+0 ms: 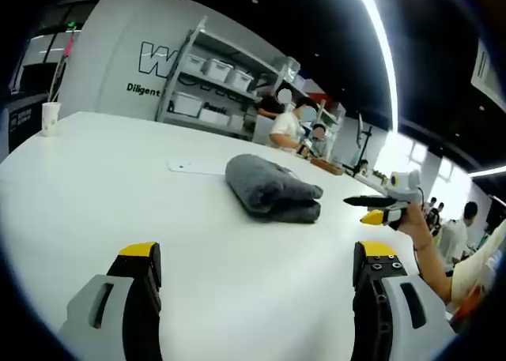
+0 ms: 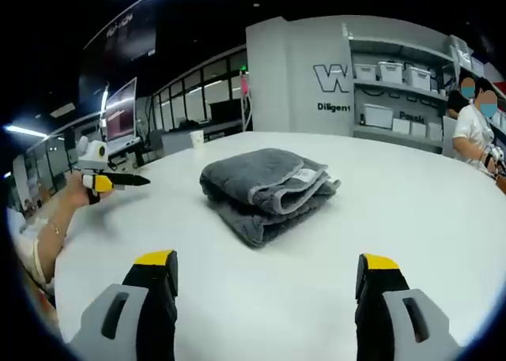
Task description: Open the folded towel by lifting each exposed corner and separating the folded layers until the towel lies flat within the target outline without major curled edges
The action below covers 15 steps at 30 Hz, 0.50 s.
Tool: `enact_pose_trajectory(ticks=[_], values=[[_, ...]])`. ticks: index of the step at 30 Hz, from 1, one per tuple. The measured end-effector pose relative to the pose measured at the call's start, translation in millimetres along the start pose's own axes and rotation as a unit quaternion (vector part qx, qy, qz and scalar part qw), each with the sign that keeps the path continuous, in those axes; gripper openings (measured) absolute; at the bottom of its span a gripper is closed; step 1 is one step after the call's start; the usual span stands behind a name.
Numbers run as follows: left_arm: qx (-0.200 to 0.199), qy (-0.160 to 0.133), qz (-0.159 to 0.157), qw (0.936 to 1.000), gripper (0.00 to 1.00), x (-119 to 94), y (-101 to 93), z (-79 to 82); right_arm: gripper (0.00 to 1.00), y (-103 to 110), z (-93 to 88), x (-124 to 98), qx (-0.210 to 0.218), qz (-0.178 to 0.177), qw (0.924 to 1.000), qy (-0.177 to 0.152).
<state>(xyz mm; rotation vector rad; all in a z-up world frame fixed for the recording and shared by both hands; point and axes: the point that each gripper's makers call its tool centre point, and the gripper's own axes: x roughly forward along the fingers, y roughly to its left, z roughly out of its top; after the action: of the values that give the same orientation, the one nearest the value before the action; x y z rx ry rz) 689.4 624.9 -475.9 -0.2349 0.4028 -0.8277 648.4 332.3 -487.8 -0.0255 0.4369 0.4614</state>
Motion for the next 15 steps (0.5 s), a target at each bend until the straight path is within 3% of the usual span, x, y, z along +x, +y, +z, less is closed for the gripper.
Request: enact_pose_trajectory(ticks=[6,11,15], values=[[0.006,0.006,-0.002,1.0000,0.99,-0.5,-4.3,-2.4,0.94,7.9,10.5,0.0,-0.019,0.015,0.9996,-0.012],[0.008,0.012,0.001,0.9999,0.99,-0.7,-6.0,-6.4,0.94,6.6,0.7,3.1,-0.030,0.008,0.9995,0.011],[0.008,0.011,0.002,0.9999,0.99,-1.8,-5.8,-5.7,0.94,8.1,1.7,1.7,-0.033,0.009,0.9994,0.010]])
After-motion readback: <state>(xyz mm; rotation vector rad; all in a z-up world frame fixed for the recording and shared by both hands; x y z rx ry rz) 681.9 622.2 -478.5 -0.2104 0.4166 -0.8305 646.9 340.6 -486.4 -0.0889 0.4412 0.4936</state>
